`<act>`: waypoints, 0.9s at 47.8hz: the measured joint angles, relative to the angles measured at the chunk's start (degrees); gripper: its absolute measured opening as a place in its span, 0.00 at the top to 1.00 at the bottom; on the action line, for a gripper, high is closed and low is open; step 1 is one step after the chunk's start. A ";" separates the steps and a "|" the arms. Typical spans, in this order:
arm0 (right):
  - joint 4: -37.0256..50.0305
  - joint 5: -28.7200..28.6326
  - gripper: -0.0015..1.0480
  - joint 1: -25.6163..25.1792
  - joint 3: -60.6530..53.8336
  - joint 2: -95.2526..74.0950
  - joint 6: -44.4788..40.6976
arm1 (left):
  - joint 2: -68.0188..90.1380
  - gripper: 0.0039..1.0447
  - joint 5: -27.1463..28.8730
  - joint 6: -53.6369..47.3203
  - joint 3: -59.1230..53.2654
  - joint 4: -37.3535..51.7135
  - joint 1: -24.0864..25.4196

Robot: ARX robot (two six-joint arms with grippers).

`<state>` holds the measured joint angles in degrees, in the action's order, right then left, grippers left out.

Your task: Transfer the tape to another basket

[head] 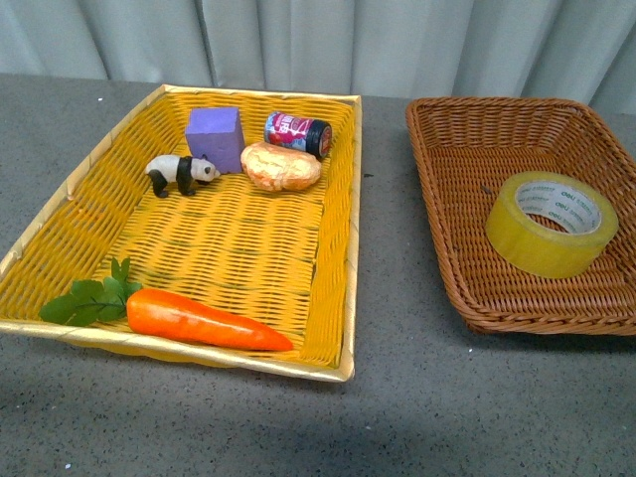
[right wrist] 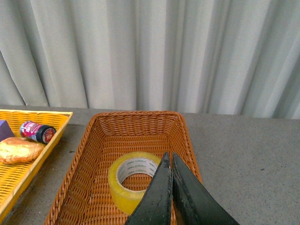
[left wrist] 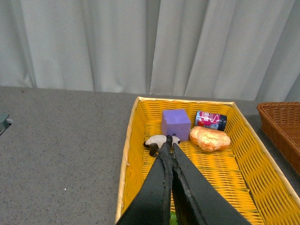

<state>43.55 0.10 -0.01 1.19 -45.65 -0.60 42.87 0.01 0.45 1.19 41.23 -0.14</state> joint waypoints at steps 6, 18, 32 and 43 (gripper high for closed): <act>-5.33 0.00 0.99 0.00 -0.63 6.12 0.00 | -5.95 0.97 0.00 0.00 -0.02 -5.18 0.00; -14.73 0.00 0.99 0.00 -0.90 16.48 0.00 | -15.80 0.97 0.00 -0.02 -0.07 -14.27 0.00; -22.60 -0.02 0.99 0.00 -0.92 24.83 0.00 | -23.56 0.97 0.00 -0.02 -0.07 -21.70 0.00; -28.04 -0.04 0.99 0.00 -0.92 30.34 0.00 | -28.68 0.97 0.00 -0.02 -0.07 -26.77 0.00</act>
<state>15.51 0.05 -0.01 0.27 -15.31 -0.60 14.20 0.01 0.43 1.13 14.46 -0.14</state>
